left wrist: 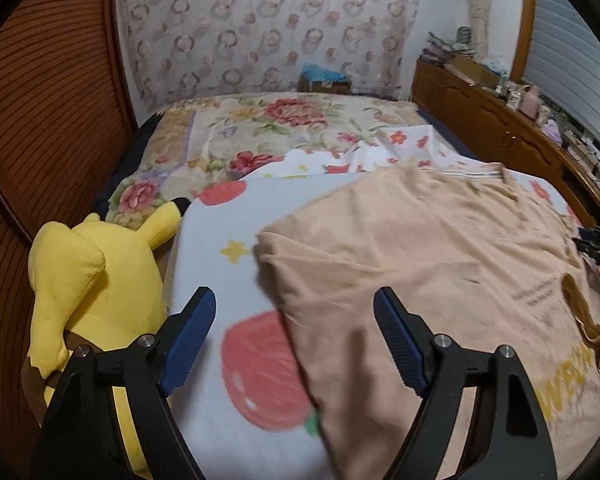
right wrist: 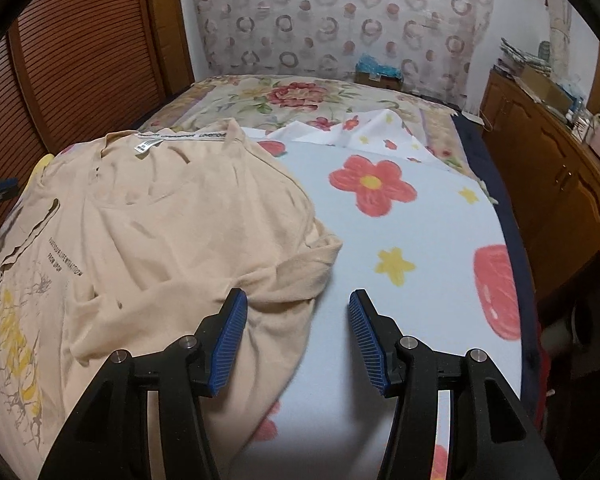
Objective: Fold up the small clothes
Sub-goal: 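Open the right tool and release the folded side, then grasp the shirt hem with both tools and lift it toward the collar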
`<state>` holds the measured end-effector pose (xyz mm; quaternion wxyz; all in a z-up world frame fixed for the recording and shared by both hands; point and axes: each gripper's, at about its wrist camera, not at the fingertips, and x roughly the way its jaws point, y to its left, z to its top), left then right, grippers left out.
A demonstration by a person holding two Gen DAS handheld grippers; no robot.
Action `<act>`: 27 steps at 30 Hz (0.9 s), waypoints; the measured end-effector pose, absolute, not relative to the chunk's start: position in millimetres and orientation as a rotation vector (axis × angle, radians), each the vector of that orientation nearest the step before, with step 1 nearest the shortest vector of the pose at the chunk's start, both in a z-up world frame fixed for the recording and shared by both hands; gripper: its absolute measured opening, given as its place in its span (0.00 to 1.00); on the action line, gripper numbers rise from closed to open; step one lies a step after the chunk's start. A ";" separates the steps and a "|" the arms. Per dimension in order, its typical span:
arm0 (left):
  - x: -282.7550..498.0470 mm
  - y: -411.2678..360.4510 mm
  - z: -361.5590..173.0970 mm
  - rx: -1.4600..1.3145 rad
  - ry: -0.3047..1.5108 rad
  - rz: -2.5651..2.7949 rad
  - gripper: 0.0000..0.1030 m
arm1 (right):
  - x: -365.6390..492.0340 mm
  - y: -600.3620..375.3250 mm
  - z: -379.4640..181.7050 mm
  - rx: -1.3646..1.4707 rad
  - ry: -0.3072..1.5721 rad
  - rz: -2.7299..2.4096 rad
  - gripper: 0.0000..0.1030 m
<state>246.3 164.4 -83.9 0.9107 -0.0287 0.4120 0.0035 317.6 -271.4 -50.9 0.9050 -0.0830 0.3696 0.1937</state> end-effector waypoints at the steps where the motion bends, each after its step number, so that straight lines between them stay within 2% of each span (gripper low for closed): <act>1: 251.6 168.1 -86.7 -0.066 0.857 0.010 0.79 | 317.2 -270.7 -51.8 -0.174 0.757 0.398 0.54; 4: 262.9 174.9 -92.7 -0.088 0.877 0.002 0.75 | 314.4 -274.0 -55.5 -0.169 0.743 0.394 0.54; 7: 271.9 179.6 -99.8 -0.122 0.906 -0.012 0.56 | 316.7 -273.6 -57.6 -0.169 0.743 0.395 0.54; 8: 274.2 181.0 -101.6 -0.136 0.913 -0.019 0.54 | 316.6 -273.7 -57.7 -0.169 0.743 0.394 0.54; 13: 283.7 178.4 -102.1 -0.141 0.914 -0.023 0.53 | 317.7 -272.9 -55.8 -0.174 0.752 0.402 0.54; 15: 287.5 176.3 -102.7 -0.140 0.912 -0.042 0.46 | 321.8 -272.1 -54.1 -0.169 0.763 0.409 0.53; 17: 291.0 175.1 -102.4 -0.136 0.915 -0.046 0.34 | 326.6 -271.1 -52.9 -0.167 0.763 0.415 0.51; 18: 292.6 173.6 -102.2 -0.135 0.918 -0.048 0.29 | 329.0 -269.6 -52.6 -0.165 0.764 0.411 0.47; 19: 294.2 171.8 -102.3 -0.135 0.921 -0.060 0.16 | 330.9 -268.4 -52.3 -0.166 0.765 0.408 0.43; 20: 294.2 170.4 -102.6 -0.136 0.924 -0.069 0.07 | 332.2 -266.8 -51.7 -0.165 0.764 0.419 0.27; 21: 293.8 168.4 -101.3 -0.138 0.922 -0.075 0.06 | 332.1 -263.7 -51.5 -0.163 0.765 0.437 0.07; 27: 251.3 148.7 -56.0 -0.119 0.783 -0.100 0.05 | 305.3 -254.7 -28.2 -0.159 0.671 0.471 0.06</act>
